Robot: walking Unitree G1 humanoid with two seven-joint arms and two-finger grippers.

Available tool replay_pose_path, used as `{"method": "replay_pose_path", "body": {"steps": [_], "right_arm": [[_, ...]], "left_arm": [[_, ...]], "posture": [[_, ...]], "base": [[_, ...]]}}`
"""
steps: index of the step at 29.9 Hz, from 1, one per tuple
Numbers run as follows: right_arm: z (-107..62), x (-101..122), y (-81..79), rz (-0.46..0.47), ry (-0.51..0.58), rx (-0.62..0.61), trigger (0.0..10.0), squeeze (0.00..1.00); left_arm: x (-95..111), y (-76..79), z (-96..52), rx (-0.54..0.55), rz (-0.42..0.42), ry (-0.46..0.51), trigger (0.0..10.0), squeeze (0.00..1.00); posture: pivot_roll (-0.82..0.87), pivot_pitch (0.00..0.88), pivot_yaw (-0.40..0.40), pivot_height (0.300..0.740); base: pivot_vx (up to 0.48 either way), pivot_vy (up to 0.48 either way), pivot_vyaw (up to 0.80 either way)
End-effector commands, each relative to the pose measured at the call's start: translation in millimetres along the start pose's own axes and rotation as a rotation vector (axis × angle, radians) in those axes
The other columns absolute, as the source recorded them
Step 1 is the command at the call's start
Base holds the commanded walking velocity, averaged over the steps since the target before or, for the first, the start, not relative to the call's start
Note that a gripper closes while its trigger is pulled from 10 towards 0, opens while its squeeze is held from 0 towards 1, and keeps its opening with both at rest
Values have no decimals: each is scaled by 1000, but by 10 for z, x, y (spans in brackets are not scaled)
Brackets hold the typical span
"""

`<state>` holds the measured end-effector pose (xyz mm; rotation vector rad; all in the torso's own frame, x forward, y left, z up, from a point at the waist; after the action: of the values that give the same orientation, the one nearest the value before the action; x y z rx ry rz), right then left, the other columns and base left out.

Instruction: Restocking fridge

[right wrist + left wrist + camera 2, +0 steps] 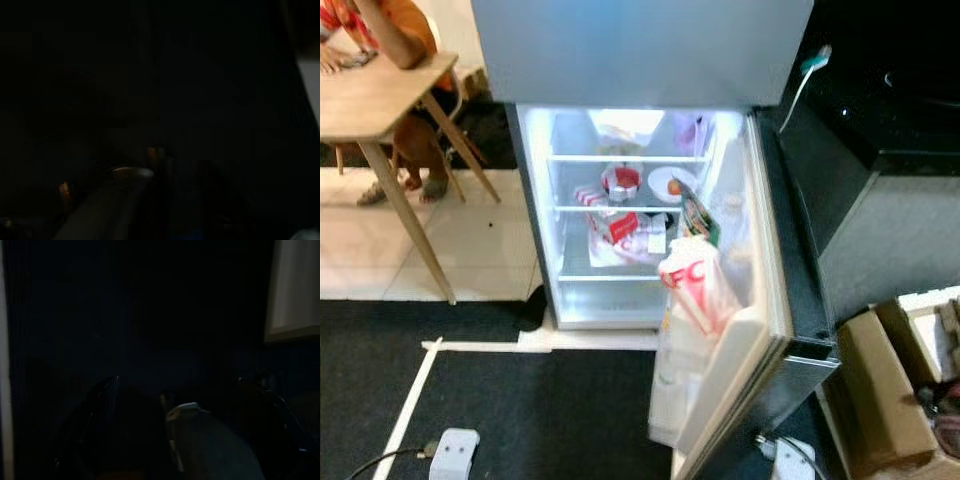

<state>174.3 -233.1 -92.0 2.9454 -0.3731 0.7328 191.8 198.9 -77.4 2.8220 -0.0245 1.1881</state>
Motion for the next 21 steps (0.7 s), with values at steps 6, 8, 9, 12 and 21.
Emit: {"method": "replay_pose_path", "body": {"steps": [6, 8, 9, 12, 21], "right_arm": [[-2, 7, 0, -172, 20, -4, 10000, 0], [-2, 7, 0, -172, 20, -4, 10000, 0], [0, -2, -35, -197, 20, 5, 10000, 0], [0, -3, -46, -204, 20, 9, 10000, 0], [4, 28, -112, -249, 24, 54, 10000, 0]], "left_arm": [[-40, 34, 0, -1, -25, -12, 10000, 0], [-40, 34, 0, -1, -25, -12, 10000, 0], [-31, 44, 3, 2, -30, -4, 10000, 0], [-26, 49, 4, 3, -28, 0, 10000, 0], [-64, 45, -18, 27, -42, 12, 10000, 0]], "posture": [[-20, 78, 2, 740], [-20, 78, 2, 740], [-21, 74, 1, 740], [-20, 74, 1, 740], [-13, 76, -12, 740]], "base": [[0, -400, 0], [0, 0, 0], [0, 0, 0], [0, 0, 0], [0, 0, 0]]}}
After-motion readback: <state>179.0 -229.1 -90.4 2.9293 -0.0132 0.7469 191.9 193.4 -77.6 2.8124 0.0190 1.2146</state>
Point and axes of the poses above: a point about 5 cm out from each wrist's last joint towards the gripper, its own z axis pointing out of the wrist towards the gripper, its own x axis along the axis of the wrist's last joint, y = z × x, the point moved 1 cm from there along z, pointing out of the wrist towards the gripper, and after that the axes turned 3 degrees about -z, right-handed, at the moved point
